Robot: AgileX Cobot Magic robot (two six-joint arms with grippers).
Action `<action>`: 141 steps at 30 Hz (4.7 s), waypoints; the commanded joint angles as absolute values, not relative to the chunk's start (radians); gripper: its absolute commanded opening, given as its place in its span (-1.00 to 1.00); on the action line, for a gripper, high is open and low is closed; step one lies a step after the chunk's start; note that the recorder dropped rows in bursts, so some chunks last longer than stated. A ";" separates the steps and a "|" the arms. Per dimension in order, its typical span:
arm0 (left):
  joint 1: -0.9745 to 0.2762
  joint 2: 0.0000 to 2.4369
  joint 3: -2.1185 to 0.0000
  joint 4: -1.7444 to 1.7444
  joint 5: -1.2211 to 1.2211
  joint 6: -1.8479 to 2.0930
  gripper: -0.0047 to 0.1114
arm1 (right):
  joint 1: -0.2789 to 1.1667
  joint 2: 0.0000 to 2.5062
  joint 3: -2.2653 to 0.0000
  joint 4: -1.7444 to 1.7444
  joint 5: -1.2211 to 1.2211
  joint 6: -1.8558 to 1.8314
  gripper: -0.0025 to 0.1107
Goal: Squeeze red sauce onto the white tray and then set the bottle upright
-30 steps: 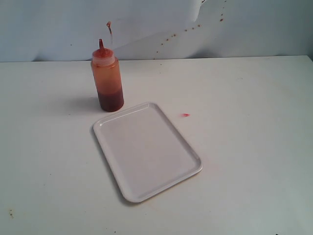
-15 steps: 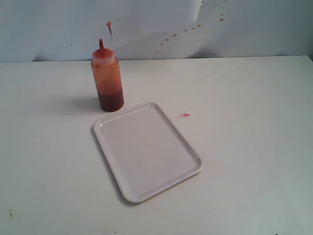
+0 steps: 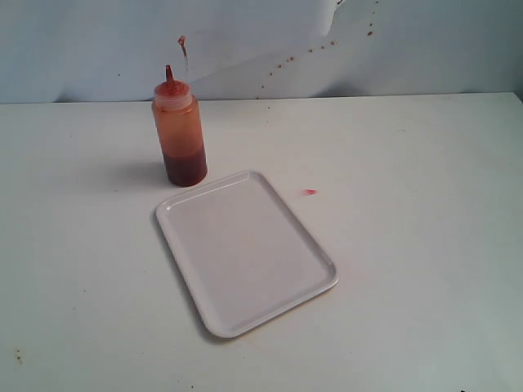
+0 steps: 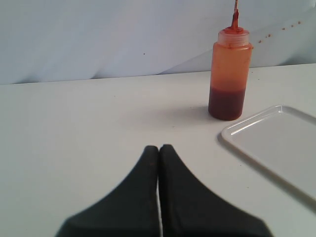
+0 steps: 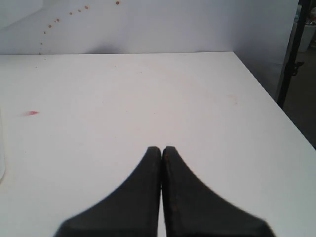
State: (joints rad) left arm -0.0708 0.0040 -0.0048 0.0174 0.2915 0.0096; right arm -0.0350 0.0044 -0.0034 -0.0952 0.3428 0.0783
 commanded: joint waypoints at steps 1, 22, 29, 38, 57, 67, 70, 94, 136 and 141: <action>-0.075 0.000 0.000 0.014 0.285 0.011 -0.92 | -0.041 0.000 0.000 -0.098 0.341 0.080 -0.96; -0.075 0.037 0.000 -0.185 -0.521 -0.205 -0.92 | -0.041 0.000 0.000 -0.098 0.341 0.080 -0.96; -0.075 0.499 -0.045 -0.115 -0.716 -0.227 -0.92 | -0.041 0.000 0.000 -0.098 0.341 0.080 -0.96; -0.075 1.466 -0.348 0.485 -1.067 -0.340 -0.92 | -0.041 0.000 0.000 -0.098 0.341 0.080 -0.96; -0.069 2.200 -0.860 0.550 -1.089 -0.121 -0.92 | -0.041 0.000 0.000 -0.098 0.341 0.080 -0.96; -0.069 2.223 -0.936 0.608 -0.864 -0.121 -0.92 | -0.041 0.000 0.000 -0.098 0.341 0.080 -0.96; -0.069 2.223 -0.936 0.608 -0.860 -0.121 -0.92 | -0.041 0.000 0.000 -0.098 0.341 0.080 -0.96; -0.069 2.223 -0.936 0.600 -0.919 -0.226 0.87 | -0.041 0.000 0.000 -0.098 0.341 0.080 -0.96; -0.099 2.541 -1.321 0.668 -1.020 -0.364 0.22 | -0.041 0.000 0.000 -0.098 0.341 0.080 -0.96; -0.099 2.541 -1.321 0.668 -1.017 -0.364 -0.56 | -0.041 0.000 0.000 -0.098 0.341 0.080 -0.96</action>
State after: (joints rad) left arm -0.0952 2.5407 -1.3162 0.6732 -1.0257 -0.3637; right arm -0.0350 0.0044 -0.0034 -0.0952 0.3428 0.0783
